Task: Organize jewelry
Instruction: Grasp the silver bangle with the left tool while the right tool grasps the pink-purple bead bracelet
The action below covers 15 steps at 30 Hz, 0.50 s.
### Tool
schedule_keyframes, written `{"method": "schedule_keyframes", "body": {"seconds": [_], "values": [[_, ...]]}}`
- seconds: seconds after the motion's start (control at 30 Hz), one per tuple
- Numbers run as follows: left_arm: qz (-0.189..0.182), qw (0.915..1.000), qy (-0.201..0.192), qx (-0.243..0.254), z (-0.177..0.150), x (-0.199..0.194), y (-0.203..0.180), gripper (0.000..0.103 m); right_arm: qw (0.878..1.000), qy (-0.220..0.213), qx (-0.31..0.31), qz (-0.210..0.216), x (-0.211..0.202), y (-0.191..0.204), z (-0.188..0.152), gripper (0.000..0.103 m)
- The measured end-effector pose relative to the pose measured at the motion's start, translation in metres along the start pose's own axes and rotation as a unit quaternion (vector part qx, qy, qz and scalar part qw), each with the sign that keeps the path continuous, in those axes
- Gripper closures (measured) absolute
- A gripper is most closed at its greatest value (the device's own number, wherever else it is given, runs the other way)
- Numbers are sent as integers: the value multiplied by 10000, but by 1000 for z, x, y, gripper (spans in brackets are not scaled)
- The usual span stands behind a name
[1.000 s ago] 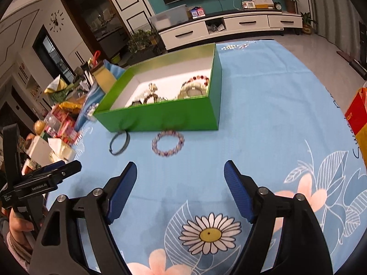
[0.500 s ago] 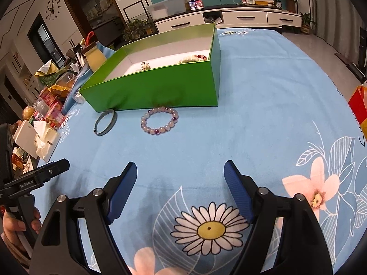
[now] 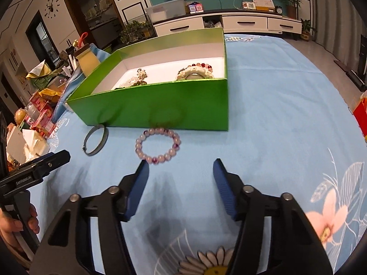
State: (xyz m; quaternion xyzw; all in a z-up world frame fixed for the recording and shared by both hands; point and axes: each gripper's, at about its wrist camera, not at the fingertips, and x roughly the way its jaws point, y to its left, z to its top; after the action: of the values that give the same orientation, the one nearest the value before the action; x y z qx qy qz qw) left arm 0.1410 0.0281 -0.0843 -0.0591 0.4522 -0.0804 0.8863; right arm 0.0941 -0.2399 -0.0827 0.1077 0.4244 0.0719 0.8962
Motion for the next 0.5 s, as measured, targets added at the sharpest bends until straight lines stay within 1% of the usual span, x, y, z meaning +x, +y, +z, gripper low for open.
{"method": "schedule_keyframes", "body": {"seconds": [0.1, 0.17, 0.3, 0.33, 0.37, 0.5], "values": [[-28, 10000, 67, 55, 10, 14, 0, 20, 10000, 31, -44, -46, 10, 2, 6, 52], [-48, 9999, 115, 100, 16, 23, 0, 30, 9999, 71, -82, -69, 16, 4, 10, 54], [-57, 9996, 125, 234, 25, 35, -3, 41, 9997, 121, -171, -96, 26, 7, 15, 60], [-75, 9995, 123, 281, 27, 37, -3, 46, 9996, 126, -208, -106, 27, 9, 17, 62], [-87, 9993, 122, 336, 30, 39, -5, 48, 9995, 130, -242, -120, 29, 11, 17, 63], [-30, 9982, 83, 593, 36, 49, -11, 50, 9991, 165, -360, -159, 37, 17, 21, 64]]}}
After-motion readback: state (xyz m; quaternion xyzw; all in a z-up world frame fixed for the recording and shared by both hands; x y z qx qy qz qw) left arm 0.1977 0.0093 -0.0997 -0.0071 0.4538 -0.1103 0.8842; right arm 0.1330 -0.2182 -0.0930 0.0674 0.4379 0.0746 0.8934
